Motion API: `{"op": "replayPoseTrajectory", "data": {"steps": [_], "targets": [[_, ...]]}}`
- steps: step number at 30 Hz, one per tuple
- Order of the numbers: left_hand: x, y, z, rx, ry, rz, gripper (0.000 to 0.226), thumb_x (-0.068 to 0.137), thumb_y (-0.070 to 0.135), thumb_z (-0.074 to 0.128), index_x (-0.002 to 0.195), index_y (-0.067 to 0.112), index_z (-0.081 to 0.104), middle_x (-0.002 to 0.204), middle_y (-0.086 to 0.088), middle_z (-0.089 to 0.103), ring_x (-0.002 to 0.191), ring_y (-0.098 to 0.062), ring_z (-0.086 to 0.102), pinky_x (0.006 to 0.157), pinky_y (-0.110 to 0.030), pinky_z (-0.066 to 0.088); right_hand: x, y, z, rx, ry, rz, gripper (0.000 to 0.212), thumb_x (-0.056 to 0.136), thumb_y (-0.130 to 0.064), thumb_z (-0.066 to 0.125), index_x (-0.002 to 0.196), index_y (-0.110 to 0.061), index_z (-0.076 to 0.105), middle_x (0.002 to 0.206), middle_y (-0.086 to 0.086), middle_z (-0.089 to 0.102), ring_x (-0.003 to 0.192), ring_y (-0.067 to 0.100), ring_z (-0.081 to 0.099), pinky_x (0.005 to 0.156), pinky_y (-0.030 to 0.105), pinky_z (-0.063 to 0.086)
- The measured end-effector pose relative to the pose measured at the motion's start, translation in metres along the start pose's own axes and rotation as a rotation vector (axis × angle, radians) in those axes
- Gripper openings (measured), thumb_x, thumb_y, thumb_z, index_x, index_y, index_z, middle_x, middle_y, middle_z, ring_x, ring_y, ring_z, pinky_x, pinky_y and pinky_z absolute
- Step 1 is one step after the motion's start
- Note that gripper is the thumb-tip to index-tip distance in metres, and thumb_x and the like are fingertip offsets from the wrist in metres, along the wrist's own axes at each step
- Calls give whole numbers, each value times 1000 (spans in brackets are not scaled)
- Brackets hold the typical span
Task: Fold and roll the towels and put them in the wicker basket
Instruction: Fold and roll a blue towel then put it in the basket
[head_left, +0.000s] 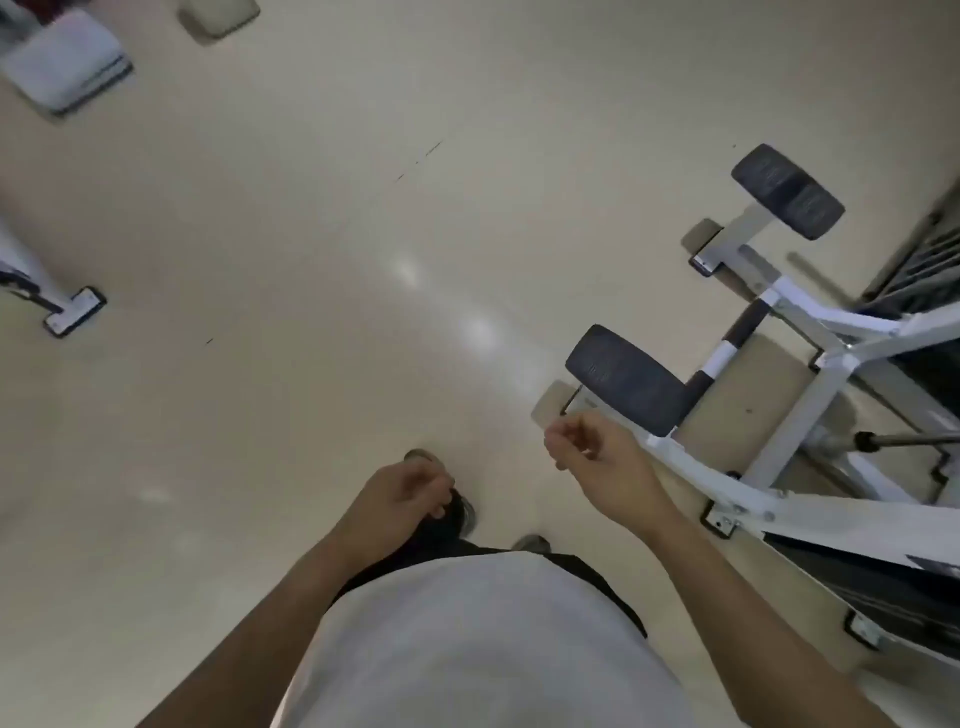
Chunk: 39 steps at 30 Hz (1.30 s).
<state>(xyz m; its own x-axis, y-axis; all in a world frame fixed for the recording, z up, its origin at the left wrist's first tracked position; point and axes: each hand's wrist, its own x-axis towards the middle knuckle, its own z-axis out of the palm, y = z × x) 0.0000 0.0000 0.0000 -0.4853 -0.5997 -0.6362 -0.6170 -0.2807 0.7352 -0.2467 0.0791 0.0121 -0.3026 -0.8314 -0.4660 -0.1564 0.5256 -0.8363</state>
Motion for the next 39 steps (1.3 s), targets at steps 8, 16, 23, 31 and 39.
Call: {"op": "replayPoseTrajectory", "data": {"steps": [8,16,23,31,39], "targets": [[93,17,-134,-112,118,-6,12,94,29,56,89,31,67,86,9,72,77,-9,69,76,-25,47,147,-103,51,-115,-128,-8,9,91,-23,65,84,-28,67,84,-12,69,79,6,63,69,12,48],[197,92,-289,-73,150,58,11,94,30,56,93,35,65,89,9,70,83,-7,67,74,-16,47,272,-210,77,-234,-189,-23,11,93,-30,61,84,-35,65,87,-14,69,81,4,64,68,12,49],[312,162,-395,31,191,67,9,95,31,56,94,34,64,88,11,68,81,-4,64,68,-7,44,431,-289,78,-310,-310,-121,9,93,-33,59,87,-33,65,86,-11,68,78,9,63,68,20,51],[409,222,-515,24,258,-69,11,95,37,53,95,36,64,91,20,69,86,7,63,72,-8,43,635,-411,87,-380,-421,-241,9,93,-29,59,87,-34,63,85,-15,69,82,4,65,69,10,46],[524,256,-664,161,267,-47,12,97,38,49,91,35,59,88,18,66,78,1,61,71,-22,50,809,-522,141,-459,-469,-294,8,95,-26,60,88,-27,64,84,-14,67,81,4,63,70,9,44]]}}
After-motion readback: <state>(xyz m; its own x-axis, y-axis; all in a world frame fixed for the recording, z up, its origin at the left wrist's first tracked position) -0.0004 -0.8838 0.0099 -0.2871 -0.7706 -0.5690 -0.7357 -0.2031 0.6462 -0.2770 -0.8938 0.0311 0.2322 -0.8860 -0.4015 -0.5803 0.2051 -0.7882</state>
